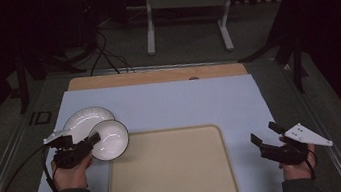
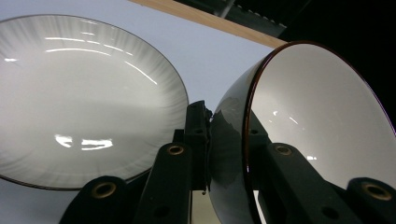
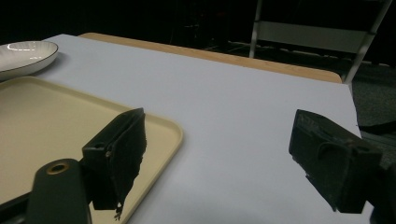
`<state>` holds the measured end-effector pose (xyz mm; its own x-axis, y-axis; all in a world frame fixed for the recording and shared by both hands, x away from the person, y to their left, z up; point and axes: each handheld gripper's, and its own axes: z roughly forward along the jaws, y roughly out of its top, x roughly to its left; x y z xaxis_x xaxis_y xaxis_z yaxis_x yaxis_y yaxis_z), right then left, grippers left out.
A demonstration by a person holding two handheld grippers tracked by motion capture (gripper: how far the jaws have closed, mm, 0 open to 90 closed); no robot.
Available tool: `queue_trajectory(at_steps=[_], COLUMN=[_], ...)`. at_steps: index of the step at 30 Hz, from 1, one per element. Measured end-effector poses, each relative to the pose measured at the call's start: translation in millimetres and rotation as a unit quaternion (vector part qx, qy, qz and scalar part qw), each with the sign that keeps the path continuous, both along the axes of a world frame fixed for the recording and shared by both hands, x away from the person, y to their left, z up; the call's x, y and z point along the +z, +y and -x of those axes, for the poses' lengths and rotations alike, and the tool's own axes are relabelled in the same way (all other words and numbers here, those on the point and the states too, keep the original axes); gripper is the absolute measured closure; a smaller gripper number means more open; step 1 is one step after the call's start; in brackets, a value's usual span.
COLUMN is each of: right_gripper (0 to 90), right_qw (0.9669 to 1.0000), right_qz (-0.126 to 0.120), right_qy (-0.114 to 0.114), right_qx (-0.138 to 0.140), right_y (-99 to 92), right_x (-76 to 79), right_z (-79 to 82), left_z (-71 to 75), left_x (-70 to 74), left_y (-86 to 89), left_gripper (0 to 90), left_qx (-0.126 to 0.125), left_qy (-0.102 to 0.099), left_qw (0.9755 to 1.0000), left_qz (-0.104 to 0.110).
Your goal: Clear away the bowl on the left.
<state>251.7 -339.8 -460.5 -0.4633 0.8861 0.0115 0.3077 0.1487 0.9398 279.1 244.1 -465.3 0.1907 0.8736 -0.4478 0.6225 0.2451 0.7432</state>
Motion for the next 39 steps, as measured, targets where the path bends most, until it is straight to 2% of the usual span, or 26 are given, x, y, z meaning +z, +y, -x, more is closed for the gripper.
queue_trajectory(at_steps=[18, 39], right_gripper=[18.5, 18.5], right_qw=[1.0, 1.0], right_qz=[0.001, 0.002], right_qy=[0.0, 0.001], right_qx=[0.0, 0.0], right_y=[-0.3, 0.1], right_x=[0.2, -0.2], right_z=[-0.1, -0.8], left_z=[2.3, 0.1], left_x=[1.1, -2.3], left_y=[-22.6, -45.6], left_gripper=[79.0, 78.4], left_qx=[-0.042, -0.08], left_qy=[0.002, 0.008], left_qw=[0.9991, 0.9967], left_qz=[-0.003, -0.015])
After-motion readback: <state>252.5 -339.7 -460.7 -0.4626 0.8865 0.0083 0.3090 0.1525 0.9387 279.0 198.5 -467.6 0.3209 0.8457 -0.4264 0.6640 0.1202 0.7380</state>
